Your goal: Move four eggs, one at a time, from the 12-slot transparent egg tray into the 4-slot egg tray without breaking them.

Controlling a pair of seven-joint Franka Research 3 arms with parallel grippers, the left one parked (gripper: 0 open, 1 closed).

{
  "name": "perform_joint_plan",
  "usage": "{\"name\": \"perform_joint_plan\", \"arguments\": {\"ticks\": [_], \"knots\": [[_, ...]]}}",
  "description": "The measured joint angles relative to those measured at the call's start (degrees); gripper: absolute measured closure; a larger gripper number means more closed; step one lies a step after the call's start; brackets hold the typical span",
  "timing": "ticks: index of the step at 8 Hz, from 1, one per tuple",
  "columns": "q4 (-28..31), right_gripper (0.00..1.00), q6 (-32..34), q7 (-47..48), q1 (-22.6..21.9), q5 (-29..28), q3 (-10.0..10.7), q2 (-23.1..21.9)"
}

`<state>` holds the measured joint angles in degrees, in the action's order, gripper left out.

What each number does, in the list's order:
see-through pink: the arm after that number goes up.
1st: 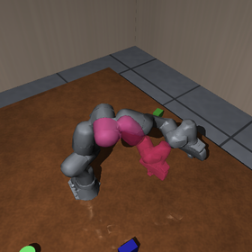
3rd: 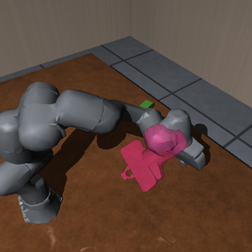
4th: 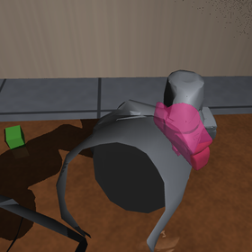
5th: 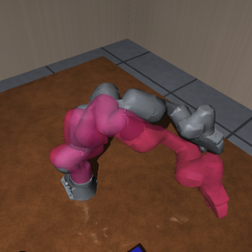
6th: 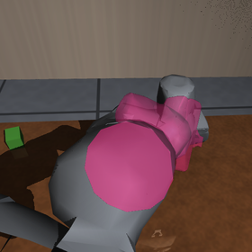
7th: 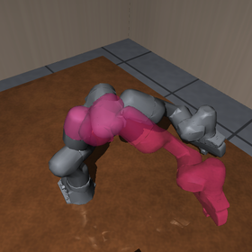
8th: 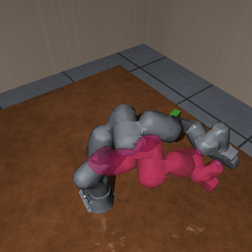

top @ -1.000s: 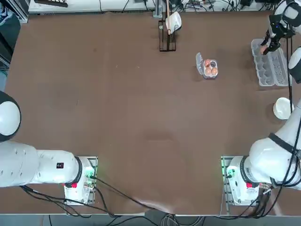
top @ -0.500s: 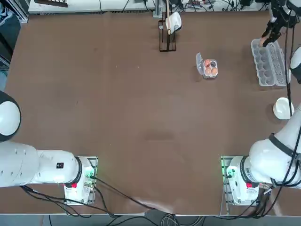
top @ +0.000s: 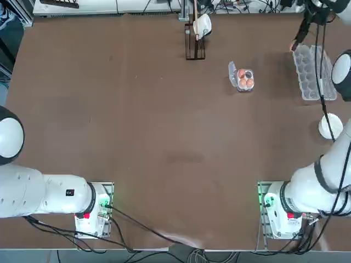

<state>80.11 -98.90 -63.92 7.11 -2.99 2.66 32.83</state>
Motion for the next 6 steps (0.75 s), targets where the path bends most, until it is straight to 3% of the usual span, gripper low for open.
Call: {"name": "perform_joint_plan", "arguments": {"ticks": [4, 6], "knots": [[5.40, 0.42, -0.06, 21.58, -7.41, -0.07, -0.41, -1.36], [9.84, 0.42, -4.41, 29.88, -11.13, -0.11, -0.47, -4.09]]}}
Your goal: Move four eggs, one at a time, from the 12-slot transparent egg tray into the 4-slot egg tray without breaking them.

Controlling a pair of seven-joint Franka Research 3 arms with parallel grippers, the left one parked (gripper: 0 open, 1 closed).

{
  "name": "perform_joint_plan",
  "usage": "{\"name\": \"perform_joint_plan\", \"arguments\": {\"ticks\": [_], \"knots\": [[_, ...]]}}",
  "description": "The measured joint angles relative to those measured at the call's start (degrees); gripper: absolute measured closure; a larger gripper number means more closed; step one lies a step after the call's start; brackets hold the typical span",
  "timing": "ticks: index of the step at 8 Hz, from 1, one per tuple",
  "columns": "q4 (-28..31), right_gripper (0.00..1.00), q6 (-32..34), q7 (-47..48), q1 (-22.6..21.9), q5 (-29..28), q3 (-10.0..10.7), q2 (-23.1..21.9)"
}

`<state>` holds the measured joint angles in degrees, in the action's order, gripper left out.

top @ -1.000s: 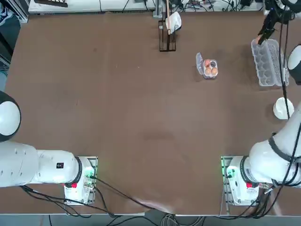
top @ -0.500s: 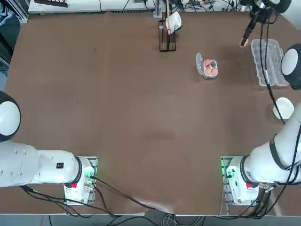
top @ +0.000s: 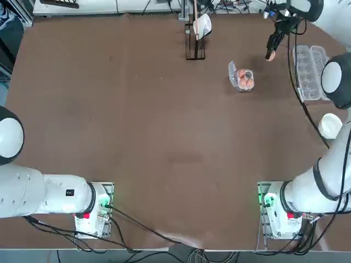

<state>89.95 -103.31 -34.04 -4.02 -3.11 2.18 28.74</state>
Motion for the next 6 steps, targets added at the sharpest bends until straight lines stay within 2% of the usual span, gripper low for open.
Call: {"name": "perform_joint_plan", "arguments": {"ticks": [3, 6], "knots": [[9.61, 0.42, -11.04, 9.45, -5.29, 0.00, -0.08, -3.66], [13.86, 0.42, -16.06, 13.40, -7.24, 0.00, -0.08, -3.73]]}}
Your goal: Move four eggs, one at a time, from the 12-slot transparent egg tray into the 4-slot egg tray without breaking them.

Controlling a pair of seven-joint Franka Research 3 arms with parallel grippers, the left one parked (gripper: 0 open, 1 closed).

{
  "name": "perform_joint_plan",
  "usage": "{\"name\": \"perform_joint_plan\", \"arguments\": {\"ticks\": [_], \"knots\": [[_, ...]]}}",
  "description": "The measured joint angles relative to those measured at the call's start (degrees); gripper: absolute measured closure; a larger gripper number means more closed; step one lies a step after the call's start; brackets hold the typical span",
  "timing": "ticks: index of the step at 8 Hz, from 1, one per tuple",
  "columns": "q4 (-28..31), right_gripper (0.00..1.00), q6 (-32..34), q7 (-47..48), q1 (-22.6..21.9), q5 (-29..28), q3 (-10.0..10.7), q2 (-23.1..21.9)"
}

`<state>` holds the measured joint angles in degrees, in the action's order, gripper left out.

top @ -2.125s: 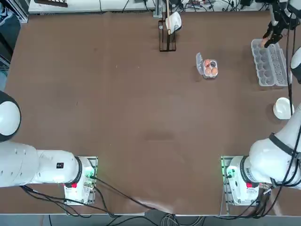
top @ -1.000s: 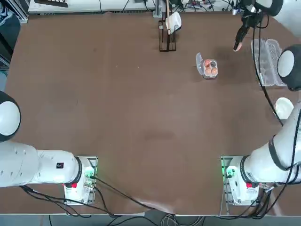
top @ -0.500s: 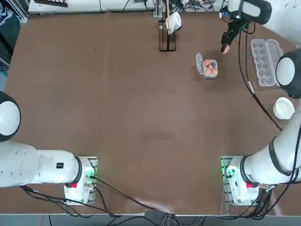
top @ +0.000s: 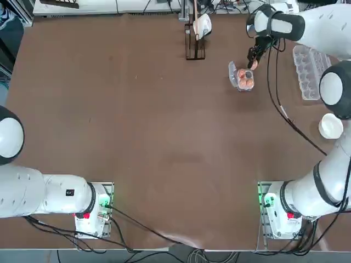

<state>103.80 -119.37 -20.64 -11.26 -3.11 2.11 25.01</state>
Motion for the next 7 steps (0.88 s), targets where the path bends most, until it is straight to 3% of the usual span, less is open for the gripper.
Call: {"name": "perform_joint_plan", "arguments": {"ticks": [7], "knots": [[1.41, 0.42, -2.35, 0.31, -0.05, -1.86, 0.28, 1.86]]}}
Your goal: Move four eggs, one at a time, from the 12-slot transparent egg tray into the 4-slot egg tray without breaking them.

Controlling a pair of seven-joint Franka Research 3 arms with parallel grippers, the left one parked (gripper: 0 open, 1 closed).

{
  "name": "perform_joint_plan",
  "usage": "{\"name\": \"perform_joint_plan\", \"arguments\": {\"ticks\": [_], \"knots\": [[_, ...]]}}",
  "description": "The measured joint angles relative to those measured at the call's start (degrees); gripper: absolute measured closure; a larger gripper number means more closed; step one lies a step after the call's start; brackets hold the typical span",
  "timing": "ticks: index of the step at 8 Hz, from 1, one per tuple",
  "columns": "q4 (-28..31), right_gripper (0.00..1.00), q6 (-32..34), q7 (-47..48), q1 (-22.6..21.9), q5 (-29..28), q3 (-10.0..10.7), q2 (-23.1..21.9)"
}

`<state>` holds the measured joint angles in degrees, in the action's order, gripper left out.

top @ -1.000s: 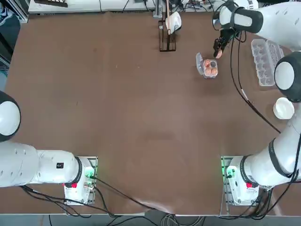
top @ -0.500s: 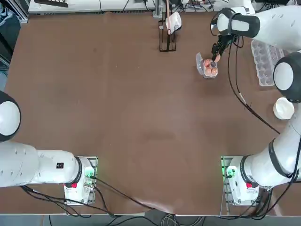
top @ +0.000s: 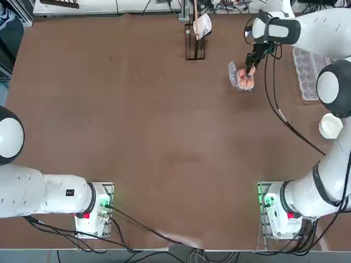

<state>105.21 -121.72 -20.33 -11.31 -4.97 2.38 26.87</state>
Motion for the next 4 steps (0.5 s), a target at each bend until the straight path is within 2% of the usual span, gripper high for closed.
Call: {"name": "perform_joint_plan", "arguments": {"ticks": [4], "knots": [[0.00, 0.42, -0.26, 0.00, 0.00, 0.00, 0.00, 0.61]]}}
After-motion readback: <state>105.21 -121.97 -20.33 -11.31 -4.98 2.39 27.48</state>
